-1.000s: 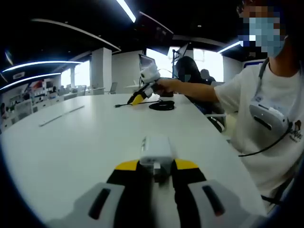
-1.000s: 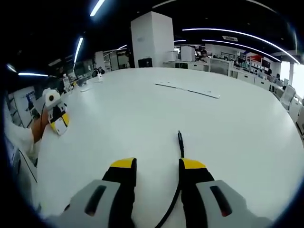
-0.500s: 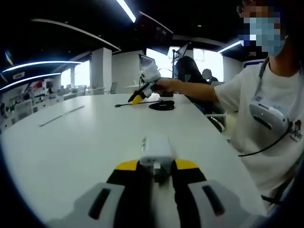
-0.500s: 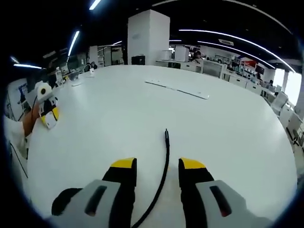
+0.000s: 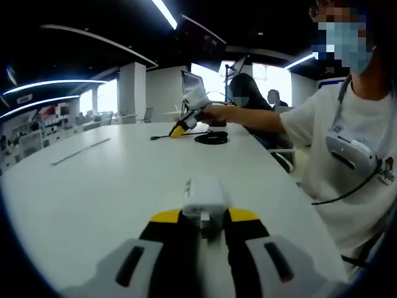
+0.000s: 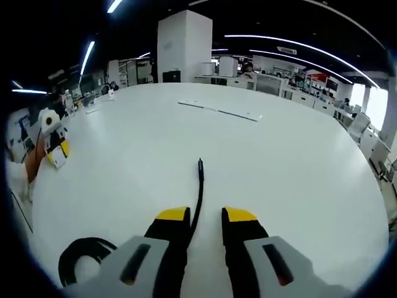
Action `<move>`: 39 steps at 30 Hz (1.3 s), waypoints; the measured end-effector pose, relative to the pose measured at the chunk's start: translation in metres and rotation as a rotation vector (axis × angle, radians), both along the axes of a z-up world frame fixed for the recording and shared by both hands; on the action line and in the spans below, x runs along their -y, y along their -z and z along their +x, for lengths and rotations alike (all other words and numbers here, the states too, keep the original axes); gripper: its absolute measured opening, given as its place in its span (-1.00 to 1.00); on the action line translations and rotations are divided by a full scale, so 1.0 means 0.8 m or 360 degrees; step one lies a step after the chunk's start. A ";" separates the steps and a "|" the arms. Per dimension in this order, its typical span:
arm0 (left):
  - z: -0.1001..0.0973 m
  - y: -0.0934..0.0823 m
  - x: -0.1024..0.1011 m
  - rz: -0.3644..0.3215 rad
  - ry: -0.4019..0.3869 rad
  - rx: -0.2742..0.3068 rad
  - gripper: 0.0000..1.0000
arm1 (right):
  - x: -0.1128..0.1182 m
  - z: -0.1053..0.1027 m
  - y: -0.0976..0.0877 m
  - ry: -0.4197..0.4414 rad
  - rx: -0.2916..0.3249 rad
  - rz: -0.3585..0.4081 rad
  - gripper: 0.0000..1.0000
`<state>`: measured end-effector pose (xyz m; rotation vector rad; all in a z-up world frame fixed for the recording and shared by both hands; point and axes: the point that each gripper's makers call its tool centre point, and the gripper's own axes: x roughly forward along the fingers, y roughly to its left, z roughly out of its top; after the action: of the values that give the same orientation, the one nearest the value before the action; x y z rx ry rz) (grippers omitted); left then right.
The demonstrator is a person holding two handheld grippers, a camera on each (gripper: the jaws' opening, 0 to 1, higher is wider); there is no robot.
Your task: Plug the desk Type‑C cable into the charger adapter.
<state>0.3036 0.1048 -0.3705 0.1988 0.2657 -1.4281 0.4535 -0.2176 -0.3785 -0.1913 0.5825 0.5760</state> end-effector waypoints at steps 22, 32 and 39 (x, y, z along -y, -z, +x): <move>-0.005 0.000 0.000 0.0001 0.0000 0.0001 -0.49 | -0.018 -0.005 -0.006 -0.0115 0.0066 -0.0029 -0.93; -0.003 -0.001 -0.001 0.0000 -0.0001 0.0001 -0.49 | -0.030 -0.012 -0.008 -0.0160 0.0077 -0.0036 -0.93; -0.001 -0.002 -0.002 0.0000 0.0000 -0.0001 -0.49 | -0.039 -0.018 -0.008 -0.0204 0.0085 -0.0040 -0.93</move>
<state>0.3026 0.1065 -0.3692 0.1986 0.2661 -1.4282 0.4391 -0.1860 -0.3721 -0.2687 0.5282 0.6858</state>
